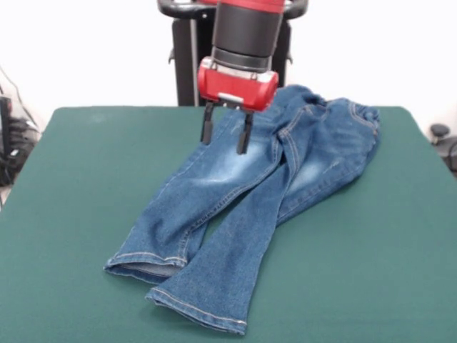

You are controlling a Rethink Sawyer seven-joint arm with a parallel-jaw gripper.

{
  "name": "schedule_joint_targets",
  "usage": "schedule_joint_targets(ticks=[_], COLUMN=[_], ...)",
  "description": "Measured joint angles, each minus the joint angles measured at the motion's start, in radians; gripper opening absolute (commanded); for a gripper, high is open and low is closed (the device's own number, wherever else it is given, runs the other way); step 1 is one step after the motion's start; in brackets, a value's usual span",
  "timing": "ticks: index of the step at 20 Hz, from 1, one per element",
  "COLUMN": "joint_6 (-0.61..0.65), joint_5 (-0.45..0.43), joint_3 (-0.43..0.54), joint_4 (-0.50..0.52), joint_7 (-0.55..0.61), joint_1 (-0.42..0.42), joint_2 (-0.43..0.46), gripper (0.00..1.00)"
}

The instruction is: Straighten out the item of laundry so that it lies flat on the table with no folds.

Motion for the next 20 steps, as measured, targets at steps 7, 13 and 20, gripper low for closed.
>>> schedule_joint_targets(ticks=[7, 13, 20], joint_6=[-0.002, -0.023, -0.067], joint_5=[0.0, 0.0, -0.005], joint_3=[-0.009, -0.01, -0.011], joint_4=[-0.086, -0.165, -0.25], joint_7=[0.0, 0.0, 0.0], joint_1=[-0.009, -0.04, -0.077], joint_2=[0.069, 0.16, 0.278], gripper=[1.0, 1.0, 1.0])
